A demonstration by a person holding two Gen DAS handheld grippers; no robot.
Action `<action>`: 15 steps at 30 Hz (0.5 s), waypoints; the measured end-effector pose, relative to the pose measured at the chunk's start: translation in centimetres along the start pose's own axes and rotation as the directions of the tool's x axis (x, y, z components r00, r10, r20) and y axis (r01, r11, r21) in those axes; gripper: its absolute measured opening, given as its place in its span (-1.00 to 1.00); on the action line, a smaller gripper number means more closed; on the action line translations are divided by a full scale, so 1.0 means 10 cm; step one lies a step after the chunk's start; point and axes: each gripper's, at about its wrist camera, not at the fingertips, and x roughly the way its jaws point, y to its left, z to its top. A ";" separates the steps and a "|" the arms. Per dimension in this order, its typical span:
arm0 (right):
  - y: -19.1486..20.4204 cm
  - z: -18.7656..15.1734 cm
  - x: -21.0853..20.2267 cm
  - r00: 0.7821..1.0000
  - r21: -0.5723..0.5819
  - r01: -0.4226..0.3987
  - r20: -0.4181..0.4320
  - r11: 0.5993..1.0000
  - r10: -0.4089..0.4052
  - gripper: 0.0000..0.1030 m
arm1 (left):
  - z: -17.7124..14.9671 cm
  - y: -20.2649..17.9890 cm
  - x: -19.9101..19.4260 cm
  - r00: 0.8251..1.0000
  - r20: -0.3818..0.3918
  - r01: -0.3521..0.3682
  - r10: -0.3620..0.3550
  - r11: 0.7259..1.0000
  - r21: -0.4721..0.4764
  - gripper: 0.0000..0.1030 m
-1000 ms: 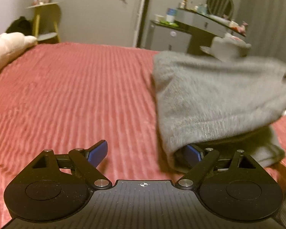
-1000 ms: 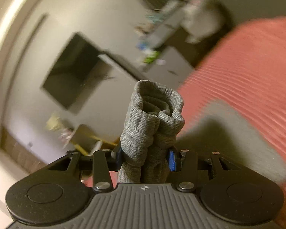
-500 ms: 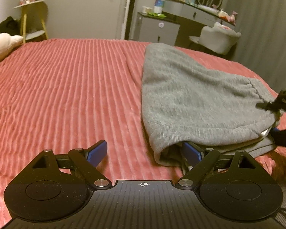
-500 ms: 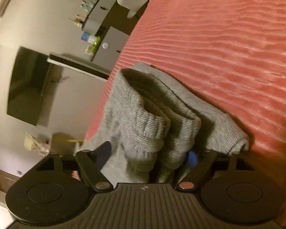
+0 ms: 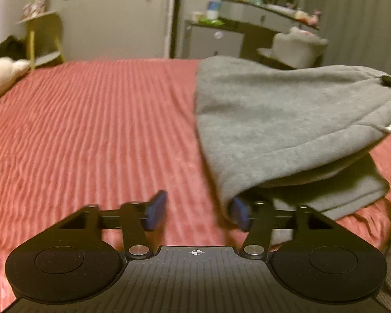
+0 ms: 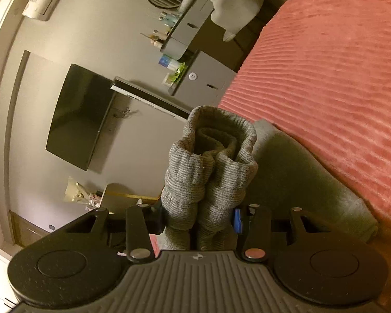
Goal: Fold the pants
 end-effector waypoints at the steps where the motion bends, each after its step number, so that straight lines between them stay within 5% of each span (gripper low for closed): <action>1: -0.02 0.01 -0.01 1.000 0.001 0.004 -0.005 1.000 -0.004 -0.12 | -0.01 -0.03 -0.03 1.000 0.012 0.010 -0.010 1.000 0.019 -0.20; 3: -0.10 0.01 -0.03 0.999 -0.004 0.030 -0.017 1.000 -0.030 -0.11 | 0.00 -0.05 -0.09 0.998 0.031 0.046 -0.047 0.998 0.046 -0.43; 5: -0.20 0.03 0.04 0.994 -0.038 0.094 -0.047 0.995 -0.095 -0.08 | 0.00 -0.07 -0.16 0.996 0.046 0.075 -0.078 0.995 0.064 -0.44; 8: -0.39 0.02 0.07 0.951 -0.077 0.289 -0.088 0.954 -0.295 0.25 | 0.03 -0.05 -0.21 0.986 0.011 0.167 -0.169 0.983 0.074 -0.44; 10: -0.44 0.00 0.02 0.933 -0.106 0.344 -0.073 0.933 -0.352 0.55 | 0.07 -0.06 -0.29 0.971 -0.004 0.238 -0.239 0.967 0.088 -0.29; 13: -0.33 -0.01 -0.11 0.926 -0.163 0.374 0.002 0.913 -0.379 0.70 | 0.17 -0.06 -0.46 0.964 0.066 0.252 -0.259 0.962 0.106 0.15; 15: -0.21 0.03 -0.20 0.903 -0.217 0.431 0.094 0.876 -0.420 0.71 | 0.25 -0.07 -0.50 0.967 0.123 0.216 -0.223 0.974 0.074 0.66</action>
